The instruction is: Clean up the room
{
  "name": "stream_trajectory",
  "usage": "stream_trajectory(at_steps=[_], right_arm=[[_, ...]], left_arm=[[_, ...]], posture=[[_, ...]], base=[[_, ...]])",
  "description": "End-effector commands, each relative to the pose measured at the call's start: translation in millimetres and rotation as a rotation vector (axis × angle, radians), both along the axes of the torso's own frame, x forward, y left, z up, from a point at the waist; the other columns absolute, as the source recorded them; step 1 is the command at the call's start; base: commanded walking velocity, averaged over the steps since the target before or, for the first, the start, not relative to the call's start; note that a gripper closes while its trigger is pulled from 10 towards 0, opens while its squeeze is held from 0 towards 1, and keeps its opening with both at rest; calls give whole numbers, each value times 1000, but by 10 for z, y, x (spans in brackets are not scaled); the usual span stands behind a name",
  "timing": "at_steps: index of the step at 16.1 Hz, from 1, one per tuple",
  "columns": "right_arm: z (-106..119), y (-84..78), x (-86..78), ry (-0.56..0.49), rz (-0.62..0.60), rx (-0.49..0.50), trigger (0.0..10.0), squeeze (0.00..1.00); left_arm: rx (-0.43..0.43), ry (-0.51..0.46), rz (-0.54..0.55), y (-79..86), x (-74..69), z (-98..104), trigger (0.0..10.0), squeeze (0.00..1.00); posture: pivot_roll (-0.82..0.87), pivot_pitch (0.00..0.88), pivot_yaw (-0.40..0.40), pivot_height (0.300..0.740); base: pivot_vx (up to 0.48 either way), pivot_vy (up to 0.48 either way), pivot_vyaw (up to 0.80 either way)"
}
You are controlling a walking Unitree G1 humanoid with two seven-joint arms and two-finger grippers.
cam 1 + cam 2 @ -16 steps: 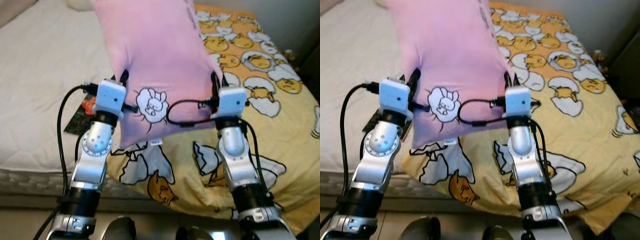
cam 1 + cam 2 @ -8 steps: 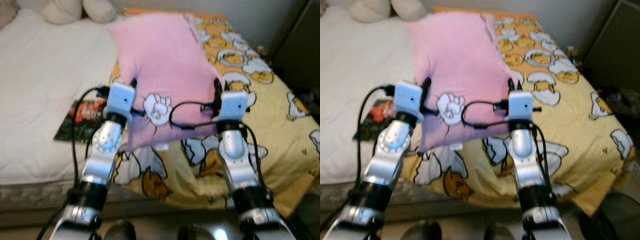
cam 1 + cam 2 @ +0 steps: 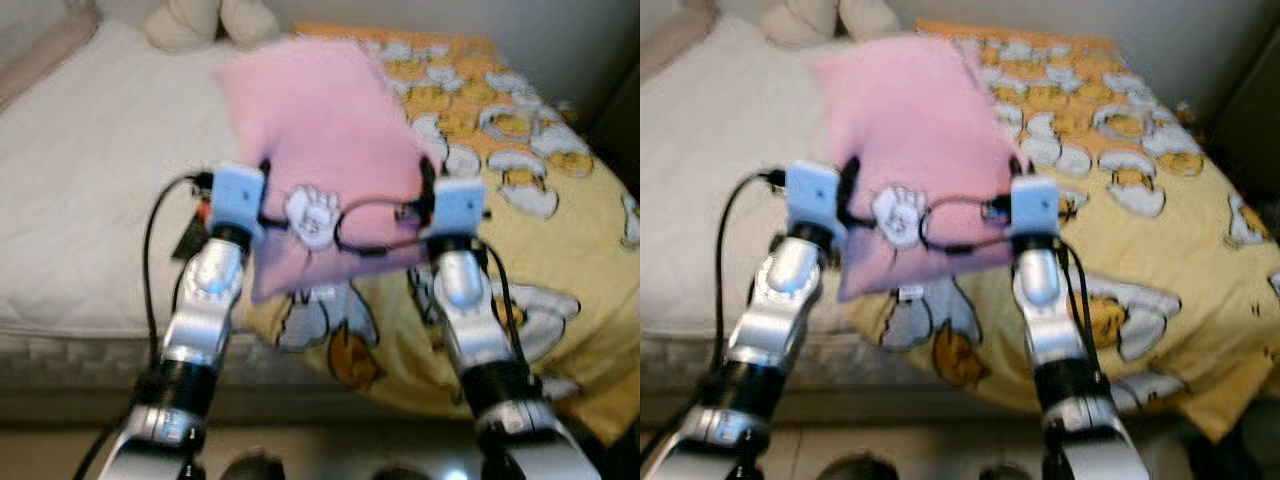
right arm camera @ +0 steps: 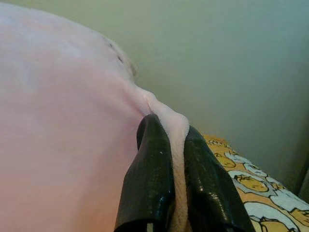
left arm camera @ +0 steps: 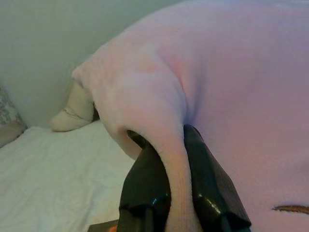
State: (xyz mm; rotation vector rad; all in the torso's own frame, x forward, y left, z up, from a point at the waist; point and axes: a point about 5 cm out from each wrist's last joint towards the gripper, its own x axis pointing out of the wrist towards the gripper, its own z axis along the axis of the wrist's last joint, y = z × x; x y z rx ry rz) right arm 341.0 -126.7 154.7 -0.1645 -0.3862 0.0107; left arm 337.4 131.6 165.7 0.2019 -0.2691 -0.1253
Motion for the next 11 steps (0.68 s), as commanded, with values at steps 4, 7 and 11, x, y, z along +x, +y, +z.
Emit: stream_trajectory(at_steps=[4, 7, 11], right_arm=[[-36, -241, 24, 22, -85, 46, 10000, 0], [-61, -246, 30, 34, -75, 36, 10000, 0], [-150, -369, -1, 81, -80, 99, 10000, 0]], left_arm=[[-6, 12, 4, 139, 35, 36, 10000, 0], [-59, 48, 52, 211, 56, -20, 10000, 0], [-90, 83, 109, 306, 44, -119, 10000, 0]], posture=[[18, 0, -20, 740], [17, 0, -24, 740], [12, 0, -31, 740]], base=[[0, 473, 0], [0, 480, 0], [0, 480, 0]])
